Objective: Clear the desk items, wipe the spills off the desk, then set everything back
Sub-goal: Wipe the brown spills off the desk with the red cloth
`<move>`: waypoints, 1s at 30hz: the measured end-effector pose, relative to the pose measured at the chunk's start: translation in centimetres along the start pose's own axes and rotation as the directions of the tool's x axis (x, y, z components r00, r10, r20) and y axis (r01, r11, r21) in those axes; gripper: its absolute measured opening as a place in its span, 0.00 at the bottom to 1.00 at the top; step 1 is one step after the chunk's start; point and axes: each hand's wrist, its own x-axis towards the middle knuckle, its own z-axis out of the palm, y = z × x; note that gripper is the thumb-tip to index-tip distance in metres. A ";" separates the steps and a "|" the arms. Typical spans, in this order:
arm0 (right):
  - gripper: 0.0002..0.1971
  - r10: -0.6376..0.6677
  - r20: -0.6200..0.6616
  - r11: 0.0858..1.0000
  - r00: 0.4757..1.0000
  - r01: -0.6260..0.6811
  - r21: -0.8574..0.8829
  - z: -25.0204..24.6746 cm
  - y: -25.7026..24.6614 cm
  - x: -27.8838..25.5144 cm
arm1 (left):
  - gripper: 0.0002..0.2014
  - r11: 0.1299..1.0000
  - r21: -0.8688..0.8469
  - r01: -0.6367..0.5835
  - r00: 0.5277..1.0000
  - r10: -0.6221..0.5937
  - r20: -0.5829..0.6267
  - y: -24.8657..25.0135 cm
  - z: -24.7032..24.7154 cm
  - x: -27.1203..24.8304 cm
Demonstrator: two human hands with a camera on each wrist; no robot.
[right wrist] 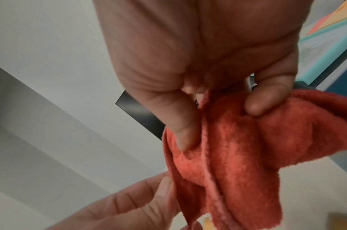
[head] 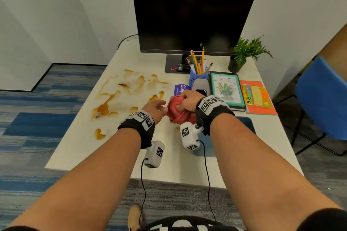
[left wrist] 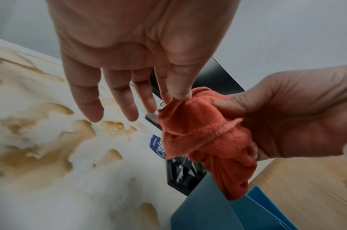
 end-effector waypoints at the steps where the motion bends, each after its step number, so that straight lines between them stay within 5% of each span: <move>1: 0.20 -0.007 0.007 1.000 1.000 0.007 -0.007 0.2 -0.6 0.3 | 0.22 1.000 0.008 -0.002 1.000 0.002 -0.008 -0.4 -0.6 0.1; 9: 0.20 -0.012 -0.029 0.999 1.000 0.010 -0.048 2.5 -5.8 2.8 | 0.13 1.000 0.024 0.003 0.999 -0.002 -0.048 -3.0 -5.7 2.1; 16: 0.14 0.019 -0.163 0.994 0.986 -0.036 -0.099 3.2 -8.3 4.1 | 0.09 0.976 -0.218 0.028 0.999 -0.034 -0.025 -3.2 -7.9 4.0; 22: 0.18 0.011 -0.212 0.994 0.977 0.012 0.108 2.6 -10.5 4.0 | 0.04 0.917 -0.391 -0.075 0.992 0.026 -0.127 -2.0 -10.4 4.9; 25: 0.20 0.009 -0.155 0.994 0.988 0.008 0.106 3.6 -10.8 4.2 | 0.09 0.918 -0.360 -0.169 0.975 0.101 -0.200 -1.8 -11.8 5.1; 30: 0.18 -0.034 -0.153 0.997 0.988 0.044 0.065 4.2 -11.2 4.0 | 0.03 0.937 -0.254 -0.242 0.944 0.167 -0.283 -2.2 -13.6 5.1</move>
